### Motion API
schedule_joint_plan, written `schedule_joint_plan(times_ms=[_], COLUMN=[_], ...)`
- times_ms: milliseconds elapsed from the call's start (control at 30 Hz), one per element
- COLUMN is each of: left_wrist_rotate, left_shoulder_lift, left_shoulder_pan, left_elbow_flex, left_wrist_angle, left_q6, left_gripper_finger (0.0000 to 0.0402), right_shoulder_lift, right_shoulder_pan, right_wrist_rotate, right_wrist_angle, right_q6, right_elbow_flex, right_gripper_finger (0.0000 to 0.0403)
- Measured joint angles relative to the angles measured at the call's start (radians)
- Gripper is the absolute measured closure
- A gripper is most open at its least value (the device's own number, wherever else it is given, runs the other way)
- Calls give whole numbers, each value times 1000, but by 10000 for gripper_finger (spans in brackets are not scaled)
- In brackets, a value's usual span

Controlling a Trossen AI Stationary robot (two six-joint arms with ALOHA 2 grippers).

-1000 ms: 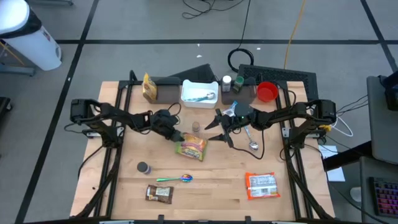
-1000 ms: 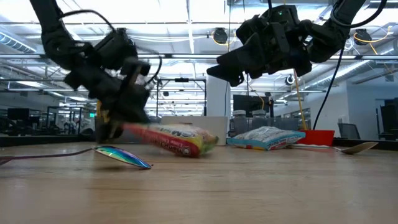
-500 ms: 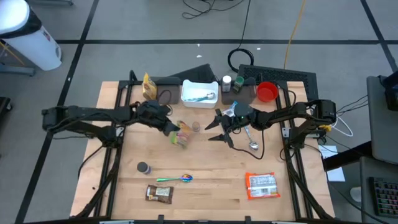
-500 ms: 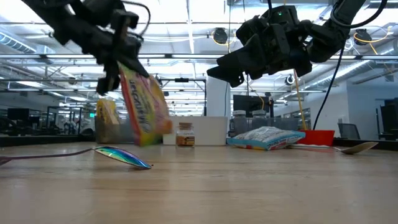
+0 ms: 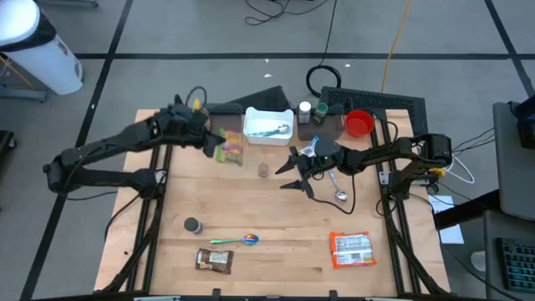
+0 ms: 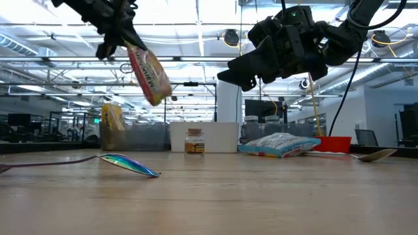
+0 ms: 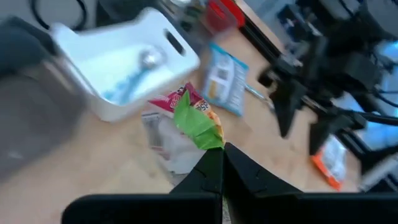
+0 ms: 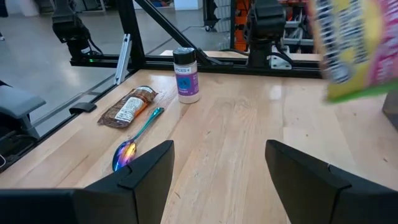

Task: Pick & Place Food Item
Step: Put the green noodle pack into the left black bin

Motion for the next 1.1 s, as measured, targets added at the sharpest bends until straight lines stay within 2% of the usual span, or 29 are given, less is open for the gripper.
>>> schedule_joint_plan(times_ms=[233, 567, 800, 1100], left_wrist_rotate=[70, 224, 323, 358], left_shoulder_lift=[15, 98, 225, 325], left_shoulder_pan=[204, 472, 592, 698], left_elbow_flex=[71, 74, 74, 74], left_wrist_angle=[-87, -120, -103, -91], left_q6=[131, 281, 368, 457], left_gripper_finger=[401, 401, 401, 401], right_shoulder_lift=[0, 0, 0, 0], right_shoulder_pan=[0, 0, 0, 0], right_wrist_rotate=[0, 0, 0, 1], right_wrist_angle=[0, 0, 0, 0], right_q6=[7, 7, 8, 27], right_elbow_flex=[0, 0, 0, 0], right_gripper_finger=[154, 154, 154, 154])
